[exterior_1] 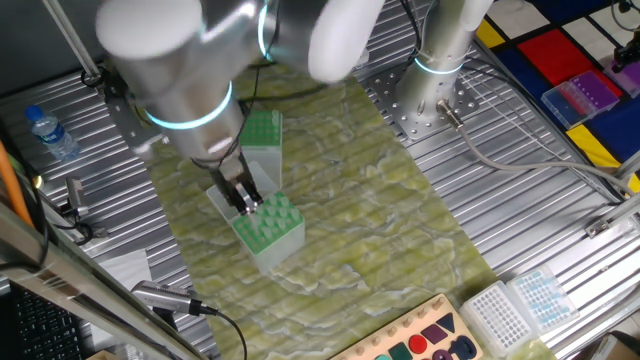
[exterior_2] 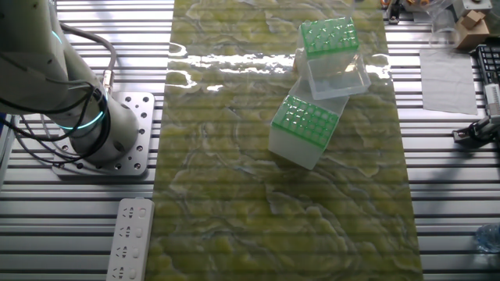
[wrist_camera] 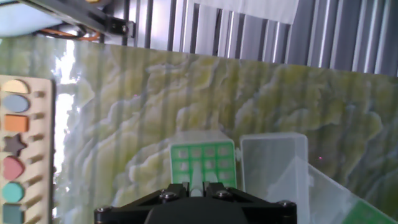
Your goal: Transfer all large pipette tips from one holder to another
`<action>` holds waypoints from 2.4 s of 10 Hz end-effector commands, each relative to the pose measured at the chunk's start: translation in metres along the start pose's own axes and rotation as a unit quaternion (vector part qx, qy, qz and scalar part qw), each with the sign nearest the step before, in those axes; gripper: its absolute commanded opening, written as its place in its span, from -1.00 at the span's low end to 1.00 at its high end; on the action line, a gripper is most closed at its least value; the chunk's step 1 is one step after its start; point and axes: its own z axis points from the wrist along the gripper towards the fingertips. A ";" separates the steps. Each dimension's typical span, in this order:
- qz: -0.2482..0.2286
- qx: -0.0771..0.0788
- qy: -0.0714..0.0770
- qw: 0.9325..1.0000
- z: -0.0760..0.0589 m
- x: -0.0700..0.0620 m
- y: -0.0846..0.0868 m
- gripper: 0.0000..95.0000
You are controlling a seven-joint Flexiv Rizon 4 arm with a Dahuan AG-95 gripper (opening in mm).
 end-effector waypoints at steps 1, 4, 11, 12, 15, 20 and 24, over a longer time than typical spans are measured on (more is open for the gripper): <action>0.001 -0.003 0.012 1.000 -0.016 -0.001 0.000 -1.00; -0.013 -0.002 0.030 0.999 -0.040 -0.004 -0.016 -1.00; -0.120 0.028 0.083 0.989 -0.046 0.065 -0.133 -1.00; -0.128 0.038 0.085 0.987 -0.047 0.078 -0.148 -1.00; -0.134 0.033 0.085 0.987 -0.039 0.109 -0.178 -1.00; -0.139 0.034 0.081 0.987 -0.022 0.135 -0.181 -1.00; -0.136 0.035 0.074 0.987 -0.013 0.134 -0.175 -1.00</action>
